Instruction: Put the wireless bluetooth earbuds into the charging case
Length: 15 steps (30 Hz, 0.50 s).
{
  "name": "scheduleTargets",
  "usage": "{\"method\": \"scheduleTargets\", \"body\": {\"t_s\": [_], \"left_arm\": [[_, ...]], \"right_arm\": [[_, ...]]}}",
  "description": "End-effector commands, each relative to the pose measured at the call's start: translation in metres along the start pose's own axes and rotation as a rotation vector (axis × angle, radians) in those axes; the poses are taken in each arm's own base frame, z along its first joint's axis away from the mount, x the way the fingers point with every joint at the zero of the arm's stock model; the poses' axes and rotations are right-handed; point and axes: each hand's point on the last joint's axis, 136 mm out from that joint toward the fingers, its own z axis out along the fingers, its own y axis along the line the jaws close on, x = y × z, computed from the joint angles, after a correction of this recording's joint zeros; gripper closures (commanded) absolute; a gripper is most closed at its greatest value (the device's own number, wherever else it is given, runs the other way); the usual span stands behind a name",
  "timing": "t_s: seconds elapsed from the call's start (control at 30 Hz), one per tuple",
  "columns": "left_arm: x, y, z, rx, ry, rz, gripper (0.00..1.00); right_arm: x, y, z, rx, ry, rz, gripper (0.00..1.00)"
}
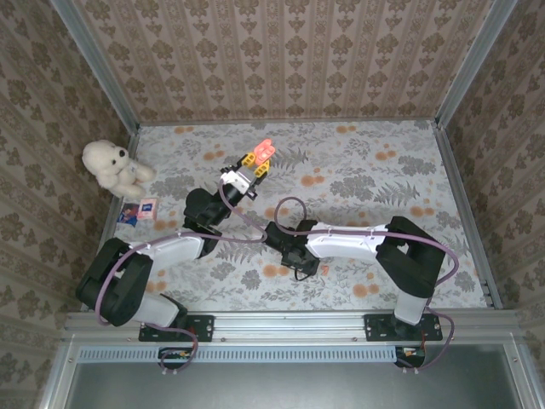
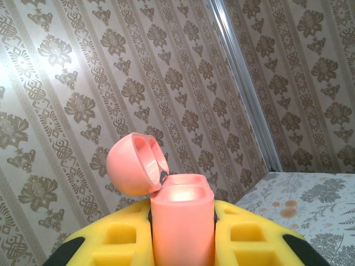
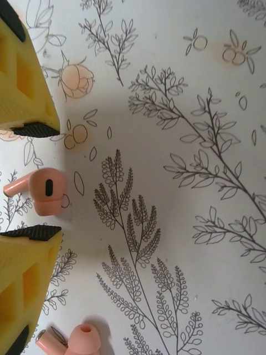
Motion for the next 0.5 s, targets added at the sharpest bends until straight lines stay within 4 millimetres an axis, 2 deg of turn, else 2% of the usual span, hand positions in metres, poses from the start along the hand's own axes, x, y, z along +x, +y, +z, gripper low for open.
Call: {"method": "scheduleTargets", "body": {"t_s": [0.0, 0.47], "left_arm": [[-0.0159, 0.0041, -0.0032, -0.013, -0.049, 0.023, 1.0], [-0.0154, 0.0042, -0.0031, -0.014, -0.047, 0.022, 1.0]], "right_arm": [[0.0061, -0.0107, 0.0083, 0.036, 0.015, 0.013, 0.52], [0.0078, -0.007, 0.0145, 0.031, 0.021, 0.006, 0.55]]}}
